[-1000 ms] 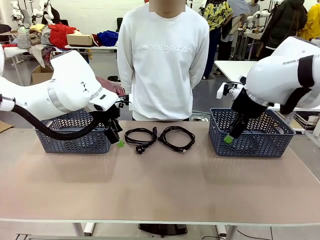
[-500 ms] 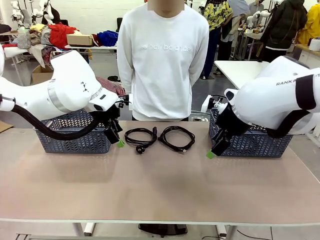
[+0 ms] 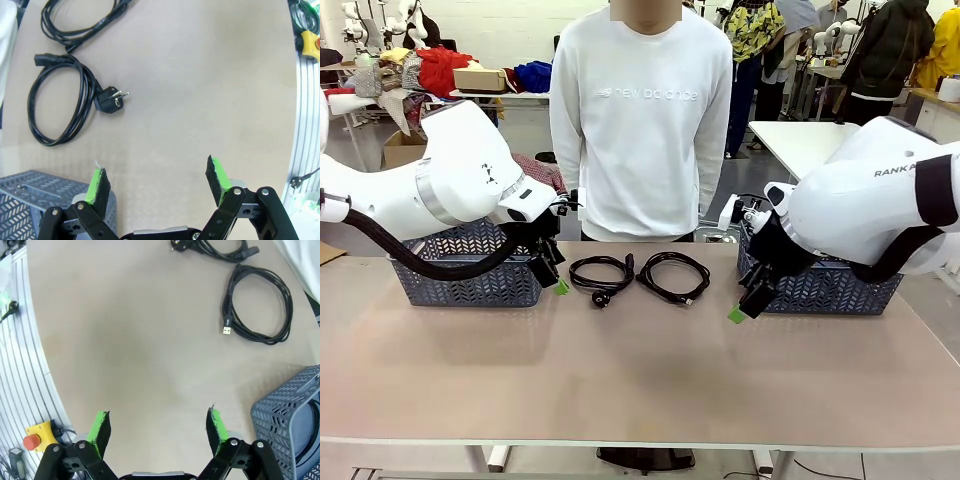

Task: Organize the cables according to human instructions.
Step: Pick up a bundle of cables and place it in the basket indicated by the human.

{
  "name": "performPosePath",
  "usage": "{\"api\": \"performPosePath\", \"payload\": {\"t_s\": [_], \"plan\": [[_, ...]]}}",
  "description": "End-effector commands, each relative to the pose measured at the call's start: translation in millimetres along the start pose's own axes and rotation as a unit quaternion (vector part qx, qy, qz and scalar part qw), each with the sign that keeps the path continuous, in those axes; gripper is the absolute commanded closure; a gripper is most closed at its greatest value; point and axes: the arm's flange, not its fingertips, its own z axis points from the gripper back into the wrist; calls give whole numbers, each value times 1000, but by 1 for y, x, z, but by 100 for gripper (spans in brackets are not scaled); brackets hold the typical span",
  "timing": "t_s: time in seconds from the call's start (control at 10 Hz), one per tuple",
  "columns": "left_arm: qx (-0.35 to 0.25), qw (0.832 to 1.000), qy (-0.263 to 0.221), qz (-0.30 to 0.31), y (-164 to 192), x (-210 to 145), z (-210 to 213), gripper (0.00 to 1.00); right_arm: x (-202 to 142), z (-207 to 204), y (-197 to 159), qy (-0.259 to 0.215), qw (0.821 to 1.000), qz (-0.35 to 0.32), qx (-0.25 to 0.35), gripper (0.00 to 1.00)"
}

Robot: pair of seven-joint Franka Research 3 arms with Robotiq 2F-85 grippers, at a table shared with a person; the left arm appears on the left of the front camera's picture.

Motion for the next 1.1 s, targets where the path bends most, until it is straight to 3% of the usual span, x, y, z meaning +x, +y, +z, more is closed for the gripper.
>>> {"api": "performPosePath", "payload": {"t_s": [0.0, 1.0], "plan": [[3, 1000, -1, 0, 0, -1, 0, 0, 0, 0, -1, 0, 1000, -3, -2, 0], [3, 1000, -1, 0, 0, -1, 0, 0, 0, 0, -1, 0, 1000, -3, -2, 0]]}}
